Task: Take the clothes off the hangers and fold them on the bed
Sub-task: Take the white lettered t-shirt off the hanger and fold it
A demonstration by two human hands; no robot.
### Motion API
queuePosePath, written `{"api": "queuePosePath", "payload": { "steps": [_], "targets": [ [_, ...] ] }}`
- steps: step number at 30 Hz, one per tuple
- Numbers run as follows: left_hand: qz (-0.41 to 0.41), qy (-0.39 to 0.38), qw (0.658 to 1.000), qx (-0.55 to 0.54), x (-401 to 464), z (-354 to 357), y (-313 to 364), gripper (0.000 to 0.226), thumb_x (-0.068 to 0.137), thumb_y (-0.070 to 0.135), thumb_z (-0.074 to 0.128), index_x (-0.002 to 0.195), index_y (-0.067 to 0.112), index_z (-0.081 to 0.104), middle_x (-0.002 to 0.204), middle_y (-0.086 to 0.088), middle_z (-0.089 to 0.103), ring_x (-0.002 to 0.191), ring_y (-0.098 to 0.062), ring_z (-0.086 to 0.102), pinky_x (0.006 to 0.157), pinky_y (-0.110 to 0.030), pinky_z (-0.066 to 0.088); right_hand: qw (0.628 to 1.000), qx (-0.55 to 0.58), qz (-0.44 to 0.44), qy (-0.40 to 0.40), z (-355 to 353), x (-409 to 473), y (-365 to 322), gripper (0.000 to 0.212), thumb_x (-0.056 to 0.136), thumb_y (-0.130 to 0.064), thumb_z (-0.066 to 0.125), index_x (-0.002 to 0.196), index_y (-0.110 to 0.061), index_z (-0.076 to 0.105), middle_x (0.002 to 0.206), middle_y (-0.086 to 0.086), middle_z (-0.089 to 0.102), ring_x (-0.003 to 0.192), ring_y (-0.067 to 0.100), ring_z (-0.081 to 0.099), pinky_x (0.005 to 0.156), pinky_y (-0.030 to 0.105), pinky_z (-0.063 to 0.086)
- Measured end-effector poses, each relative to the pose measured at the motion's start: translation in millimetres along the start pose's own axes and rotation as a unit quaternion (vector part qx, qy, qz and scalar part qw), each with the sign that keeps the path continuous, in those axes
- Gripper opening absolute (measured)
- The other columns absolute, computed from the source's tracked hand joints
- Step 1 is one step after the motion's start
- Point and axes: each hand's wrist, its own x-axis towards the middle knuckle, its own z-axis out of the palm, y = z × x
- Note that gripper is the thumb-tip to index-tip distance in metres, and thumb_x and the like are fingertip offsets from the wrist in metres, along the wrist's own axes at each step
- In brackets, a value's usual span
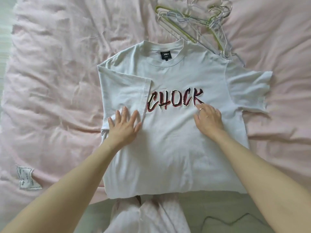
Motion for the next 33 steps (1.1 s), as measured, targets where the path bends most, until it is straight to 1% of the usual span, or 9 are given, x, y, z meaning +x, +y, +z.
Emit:
{"api": "queuePosePath", "payload": {
  "steps": [9,12,17,19,21,23,26,28,33],
  "targets": [
    [0.078,0.005,0.996,0.044,29,10,111,0.055,0.100,0.045,0.023,0.150,0.033,0.003,0.158,-0.003,-0.013,0.145,-0.028,-0.011,0.114,-0.055,0.004,0.961,0.177,0.195,0.085,-6,-1,102,0.033,0.096,-0.022,0.040,0.116,-0.002,0.058,0.123,0.019,0.054,0.116,0.036,0.048,0.093,0.041,0.037],
    [0.075,-0.015,0.996,0.037,43,22,162,0.054,0.100,0.044,0.022,0.150,0.032,0.005,0.158,-0.005,-0.012,0.145,-0.030,-0.012,0.113,-0.055,0.002,0.773,0.478,0.405,0.103,-16,23,138,0.039,0.092,-0.032,0.045,0.091,0.003,0.062,0.096,0.022,0.064,0.088,0.037,0.063,0.076,0.043,0.050],
    [0.070,-0.016,0.997,0.017,63,43,225,0.052,0.101,0.042,0.024,0.149,0.034,0.009,0.158,-0.007,-0.012,0.144,-0.031,-0.014,0.112,-0.055,0.003,0.450,0.791,0.412,0.054,-29,43,180,0.024,0.096,-0.031,0.050,0.090,-0.009,0.054,0.089,0.005,0.060,0.078,0.017,0.059,0.068,0.026,0.050],
    [0.054,-0.007,0.999,-0.001,67,49,233,0.052,0.100,0.041,0.026,0.149,0.037,0.007,0.158,-0.008,-0.011,0.144,-0.030,-0.014,0.112,-0.056,0.002,0.360,0.830,0.424,0.042,-32,52,190,0.026,0.094,-0.035,0.054,0.086,-0.010,0.055,0.083,0.005,0.061,0.075,0.019,0.058,0.073,0.031,0.050],
    [0.050,0.004,0.999,-0.002,68,54,231,0.053,0.100,0.038,0.029,0.149,0.038,0.008,0.158,-0.008,-0.008,0.145,-0.028,-0.011,0.112,-0.054,0.002,0.336,0.827,0.450,0.034,-29,60,197,0.022,0.091,-0.033,0.056,0.081,-0.013,0.058,0.074,0.004,0.066,0.072,0.021,0.060,0.076,0.033,0.050],
    [0.052,0.025,0.998,0.001,67,57,227,0.052,0.099,0.035,0.034,0.148,0.035,0.016,0.159,-0.007,-0.002,0.146,-0.026,-0.005,0.114,-0.050,0.006,0.393,0.780,0.484,0.058,-27,66,197,0.017,0.088,-0.028,0.055,0.084,-0.013,0.062,0.084,0.003,0.068,0.076,0.020,0.061,0.077,0.029,0.050],
    [0.062,0.109,0.988,-0.089,66,54,221,0.048,0.096,0.027,0.048,0.142,0.021,0.039,0.150,-0.010,0.030,0.140,-0.024,0.025,0.110,-0.039,0.021,0.617,0.603,0.453,0.225,-29,73,189,0.025,0.088,-0.018,0.056,0.099,0.004,0.062,0.103,0.020,0.064,0.091,0.032,0.062,0.075,0.035,0.047],
    [0.023,0.132,0.956,-0.260,68,42,223,0.043,0.093,0.028,0.053,0.134,0.016,0.049,0.124,-0.006,0.053,0.115,-0.021,0.049,0.095,-0.031,0.036,0.749,0.500,0.300,0.314,-36,74,175,0.029,0.087,-0.014,0.056,0.092,0.014,0.061,0.096,0.030,0.063,0.091,0.041,0.060,0.080,0.039,0.043],
    [-0.156,0.103,0.695,-0.694,76,9,217,0.022,0.100,0.033,0.041,0.109,0.016,0.050,0.103,-0.008,0.058,0.081,-0.018,0.058,0.072,-0.032,0.047,0.909,0.286,-0.178,0.245,-27,48,127,0.042,0.075,-0.012,0.044,0.108,-0.007,0.070,0.118,0.020,0.062,0.108,0.032,0.058,0.091,0.037,0.042]
  ]
}}
